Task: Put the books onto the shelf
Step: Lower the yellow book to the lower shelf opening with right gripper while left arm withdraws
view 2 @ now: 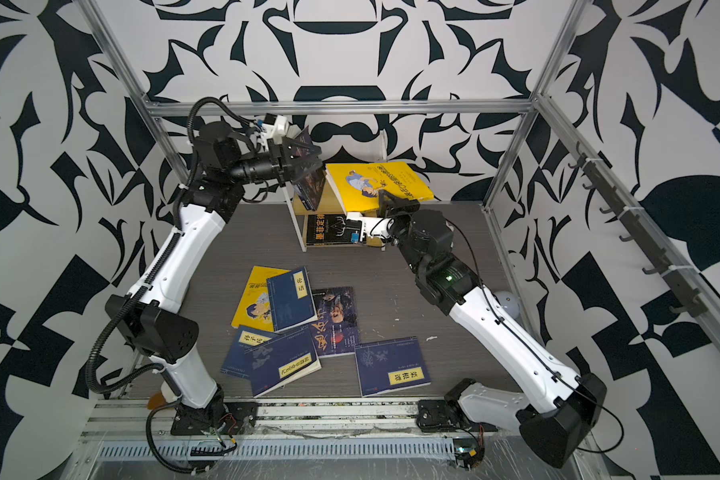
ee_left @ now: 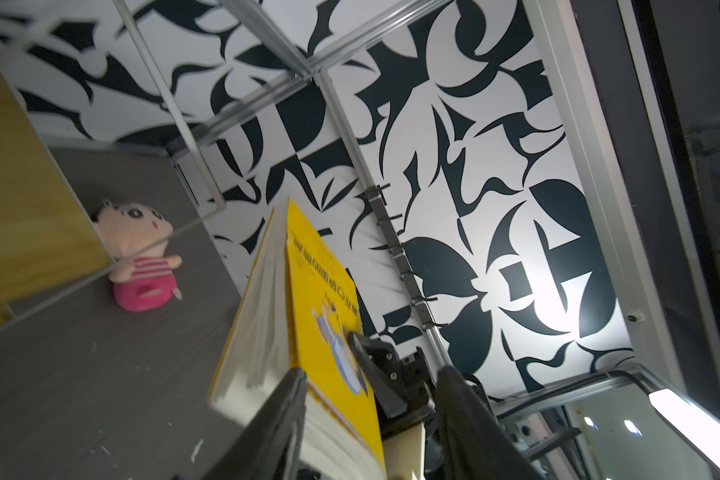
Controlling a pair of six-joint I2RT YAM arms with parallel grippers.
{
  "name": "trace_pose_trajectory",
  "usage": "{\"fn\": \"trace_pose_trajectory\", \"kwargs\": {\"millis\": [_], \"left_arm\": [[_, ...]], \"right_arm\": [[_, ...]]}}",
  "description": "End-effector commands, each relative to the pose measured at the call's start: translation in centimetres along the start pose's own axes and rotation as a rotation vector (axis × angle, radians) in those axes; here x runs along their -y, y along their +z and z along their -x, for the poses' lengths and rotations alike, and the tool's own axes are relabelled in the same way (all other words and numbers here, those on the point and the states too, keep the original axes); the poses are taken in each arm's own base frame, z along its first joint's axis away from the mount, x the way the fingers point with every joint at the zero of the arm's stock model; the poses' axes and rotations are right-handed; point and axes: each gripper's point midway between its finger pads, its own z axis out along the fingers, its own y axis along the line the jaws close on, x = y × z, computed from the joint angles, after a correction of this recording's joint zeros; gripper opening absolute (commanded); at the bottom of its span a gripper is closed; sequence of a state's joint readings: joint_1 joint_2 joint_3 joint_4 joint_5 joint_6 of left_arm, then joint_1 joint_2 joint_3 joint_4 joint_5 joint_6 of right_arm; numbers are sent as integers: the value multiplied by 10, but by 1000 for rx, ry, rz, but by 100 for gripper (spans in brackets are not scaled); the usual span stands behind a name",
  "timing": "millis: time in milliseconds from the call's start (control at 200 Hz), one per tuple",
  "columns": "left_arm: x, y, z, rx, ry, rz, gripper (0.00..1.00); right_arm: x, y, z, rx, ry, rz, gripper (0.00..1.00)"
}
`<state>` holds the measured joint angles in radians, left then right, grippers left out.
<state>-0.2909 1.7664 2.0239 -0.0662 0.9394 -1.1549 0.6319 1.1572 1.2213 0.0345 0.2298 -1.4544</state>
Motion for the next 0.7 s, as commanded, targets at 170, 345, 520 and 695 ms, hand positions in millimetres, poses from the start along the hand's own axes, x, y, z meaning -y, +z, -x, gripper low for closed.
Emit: {"fn": "trace_pose_trajectory", "kwargs": {"millis": [170, 345, 520, 695], "left_arm": [[57, -92, 51, 213, 228, 36, 72], [41, -173, 89, 398, 265, 197, 84], [-10, -250, 96, 511, 217, 415, 94], [-75, -287, 60, 525, 98, 592, 100]], "right_arm": [[-22, -20, 36, 29, -66, 97, 0], [-70, -10, 49, -2, 7, 242, 0], [-107, 10, 53, -56, 102, 307, 0], [-130, 36, 54, -117, 118, 324, 0]]}}
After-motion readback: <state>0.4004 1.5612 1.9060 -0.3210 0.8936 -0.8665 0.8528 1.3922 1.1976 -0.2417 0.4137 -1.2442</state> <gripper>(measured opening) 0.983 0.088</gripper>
